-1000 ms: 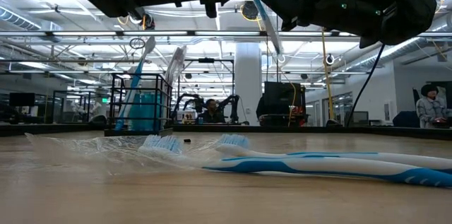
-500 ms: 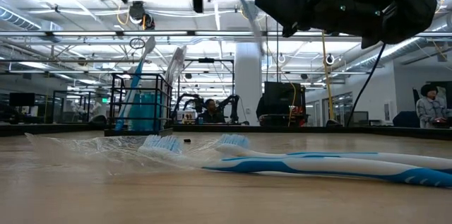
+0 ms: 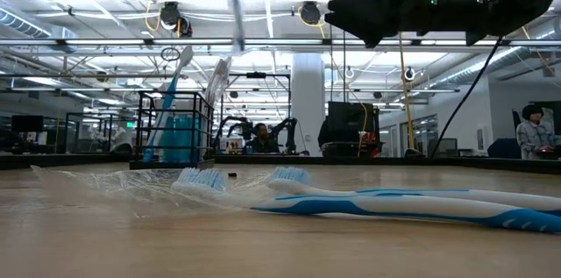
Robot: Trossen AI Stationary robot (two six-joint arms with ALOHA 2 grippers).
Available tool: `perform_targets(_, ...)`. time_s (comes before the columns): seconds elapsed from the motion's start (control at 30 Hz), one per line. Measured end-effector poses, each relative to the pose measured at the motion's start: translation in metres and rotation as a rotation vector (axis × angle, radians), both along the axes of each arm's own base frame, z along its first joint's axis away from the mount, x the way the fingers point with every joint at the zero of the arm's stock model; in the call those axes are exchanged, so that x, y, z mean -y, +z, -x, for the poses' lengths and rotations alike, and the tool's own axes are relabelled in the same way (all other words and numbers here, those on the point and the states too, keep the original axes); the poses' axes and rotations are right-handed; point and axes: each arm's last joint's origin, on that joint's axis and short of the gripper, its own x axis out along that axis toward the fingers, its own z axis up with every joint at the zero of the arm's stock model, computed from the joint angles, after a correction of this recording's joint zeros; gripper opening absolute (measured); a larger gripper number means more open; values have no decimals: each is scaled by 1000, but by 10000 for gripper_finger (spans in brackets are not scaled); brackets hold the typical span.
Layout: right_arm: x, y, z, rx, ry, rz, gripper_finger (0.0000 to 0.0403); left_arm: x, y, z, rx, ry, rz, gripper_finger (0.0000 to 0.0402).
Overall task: Pick & Place toothbrushing station
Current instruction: Put the blue toothbrush into the black organizer
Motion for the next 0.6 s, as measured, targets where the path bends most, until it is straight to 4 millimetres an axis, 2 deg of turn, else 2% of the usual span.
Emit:
perform_targets(0.17, 0, -1, 0, -11, -1, -1, 196, 10, -15, 28, 13, 8, 82, 12)
perform_targets(0.37, 3, -2, 0, -21, -14, -9, 191, 21, -32, 61, 47, 95, 165, 9)
perform_targets(0.6, 4, -2, 0, -23, -18, -10, 192, 29, -37, 86, 33, 173, 230, 8)
